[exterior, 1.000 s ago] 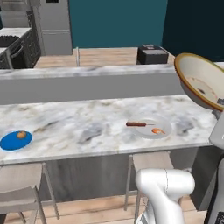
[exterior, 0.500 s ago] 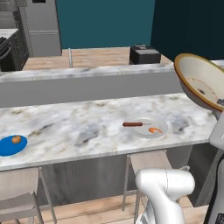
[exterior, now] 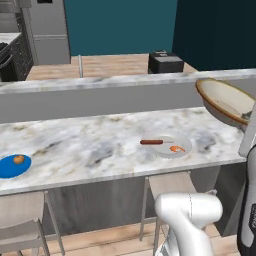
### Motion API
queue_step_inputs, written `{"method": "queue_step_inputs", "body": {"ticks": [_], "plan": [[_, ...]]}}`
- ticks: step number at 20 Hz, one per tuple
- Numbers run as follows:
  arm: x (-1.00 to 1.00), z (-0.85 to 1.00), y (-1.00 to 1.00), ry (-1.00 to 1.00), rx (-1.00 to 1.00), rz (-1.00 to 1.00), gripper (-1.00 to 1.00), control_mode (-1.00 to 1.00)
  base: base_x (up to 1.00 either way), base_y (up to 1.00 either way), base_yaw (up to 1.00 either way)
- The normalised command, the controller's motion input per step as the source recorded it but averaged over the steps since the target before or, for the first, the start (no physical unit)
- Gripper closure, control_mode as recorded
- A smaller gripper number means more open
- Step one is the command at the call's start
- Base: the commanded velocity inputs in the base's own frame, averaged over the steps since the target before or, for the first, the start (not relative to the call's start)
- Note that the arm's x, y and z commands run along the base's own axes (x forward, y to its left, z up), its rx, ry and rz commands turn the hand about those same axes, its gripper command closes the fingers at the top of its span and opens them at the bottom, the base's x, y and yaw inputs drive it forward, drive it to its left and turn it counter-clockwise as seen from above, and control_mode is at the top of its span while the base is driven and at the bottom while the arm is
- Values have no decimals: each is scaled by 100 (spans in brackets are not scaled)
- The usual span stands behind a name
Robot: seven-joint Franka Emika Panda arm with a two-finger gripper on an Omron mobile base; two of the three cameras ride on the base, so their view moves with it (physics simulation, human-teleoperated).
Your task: Take the smaller bowl and place it next to the appetizer plate on the dining counter , and place the larger bowl next to the plate with cooked food.
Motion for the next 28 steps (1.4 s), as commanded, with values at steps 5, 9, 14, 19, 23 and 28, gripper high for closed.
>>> {"method": "queue_step_inputs", "body": {"ticks": [5, 9, 14, 19, 23, 28], "plan": [[100, -85, -84, 3, -8, 9, 100, -100, 0, 0, 0], [95, -78, -71, 0, -10, 12, 100, -100, 0, 0, 0], [79, -70, -36, 0, -20, 11, 100, -100, 0, 0, 0], [72, -59, -50, 0, -25, 6, 100, -100, 0, 0, 0], [62, -54, -69, 0, -21, 1, 100, -100, 0, 0, 0], [55, -38, -34, 9, -20, 0, 100, -100, 0, 0, 0]]}}
